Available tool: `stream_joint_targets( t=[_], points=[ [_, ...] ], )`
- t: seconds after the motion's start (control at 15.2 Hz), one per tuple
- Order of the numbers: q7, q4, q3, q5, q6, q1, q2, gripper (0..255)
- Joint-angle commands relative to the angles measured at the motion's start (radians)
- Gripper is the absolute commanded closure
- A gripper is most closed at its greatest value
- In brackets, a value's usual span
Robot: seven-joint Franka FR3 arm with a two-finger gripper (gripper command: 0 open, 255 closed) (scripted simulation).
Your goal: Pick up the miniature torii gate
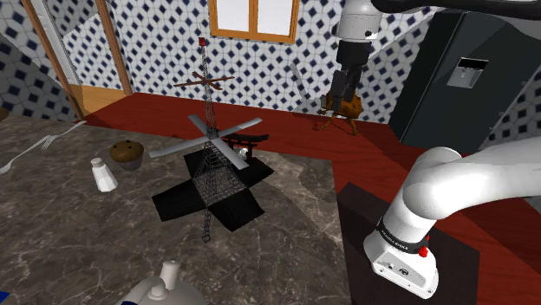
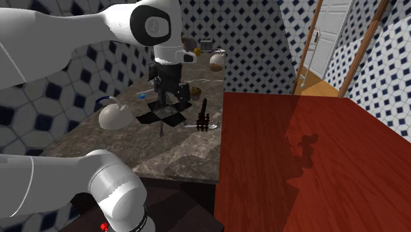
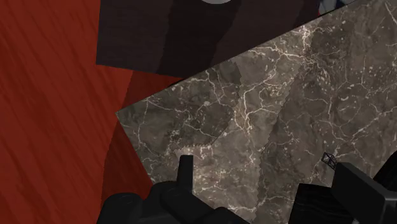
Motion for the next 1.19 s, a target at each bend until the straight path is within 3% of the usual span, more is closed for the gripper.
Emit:
stream_joint_targets(
  t=[0.0,0.53,1.12],
  points=[
    [0.000,0.000,0.000,0.000,0.000,0.000,0.000,0],
    [-0.045,0.051,0.071,-0.064,0.220,0.023,0.265,0],
    [-0.048,0.198,0.155,-0.189,0.396,0.035,0.593,0]
  ],
)
